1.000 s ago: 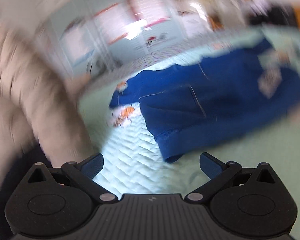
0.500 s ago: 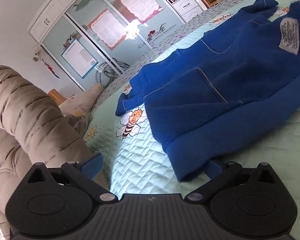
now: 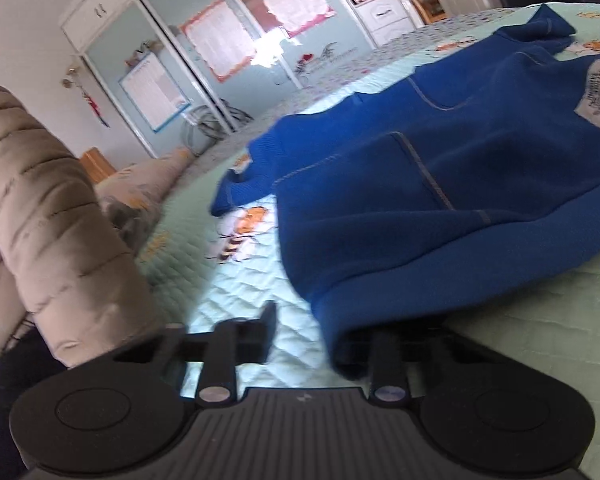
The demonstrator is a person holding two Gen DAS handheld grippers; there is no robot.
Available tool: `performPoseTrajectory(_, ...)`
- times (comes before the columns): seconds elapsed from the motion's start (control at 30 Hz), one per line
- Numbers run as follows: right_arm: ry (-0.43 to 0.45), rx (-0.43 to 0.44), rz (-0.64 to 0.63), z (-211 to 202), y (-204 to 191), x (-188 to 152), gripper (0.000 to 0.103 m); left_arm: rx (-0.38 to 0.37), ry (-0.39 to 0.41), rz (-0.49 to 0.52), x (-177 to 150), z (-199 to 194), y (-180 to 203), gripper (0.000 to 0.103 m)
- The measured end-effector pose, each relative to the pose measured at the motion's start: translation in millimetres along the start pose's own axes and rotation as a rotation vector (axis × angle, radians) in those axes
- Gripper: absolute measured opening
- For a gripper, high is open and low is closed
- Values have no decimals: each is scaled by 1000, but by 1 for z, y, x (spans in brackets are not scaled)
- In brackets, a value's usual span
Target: Fold clothes
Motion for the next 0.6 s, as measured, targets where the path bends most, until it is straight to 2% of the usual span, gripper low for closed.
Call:
performPoseTrajectory(0.03,2,2,-6,0,-1,0,74,-14,0,-1,-1,0,2,7)
performPoseTrajectory(0.07,4,5,-12,1,-3,1,73,-13,1,-6,-1,-1,4,6)
performPoseTrajectory(0.13,10,13,-33,0,-7,0,61,-18,8,-33,-1,-5,2,4)
performPoseTrajectory(0.2,3,6,-67,0,-10,-1,21,-26,10,-54,-1,-7,-1,4)
performPoseTrajectory(0.27,-4,-10,-101,0,-13,-2,5,-28,14,-56,0,-8,-3,4)
performPoseTrajectory(0.5,22,-8,-139,-8,-31,-5,5,-16,38,-74,11,-18,-14,3)
performPoseTrajectory(0.6,40,-6,-194,-14,-55,-4,5,-14,65,-58,27,-36,-25,3)
Point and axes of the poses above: each gripper's, at about its wrist camera, not at the fingertips, and z roughly the way its jaws point, y to its right, x to its top, the point moved 4 cm from there along z, roughly the way its jaws point, and after that the axes turned 5 degrees about y, right-handed, at the moved point
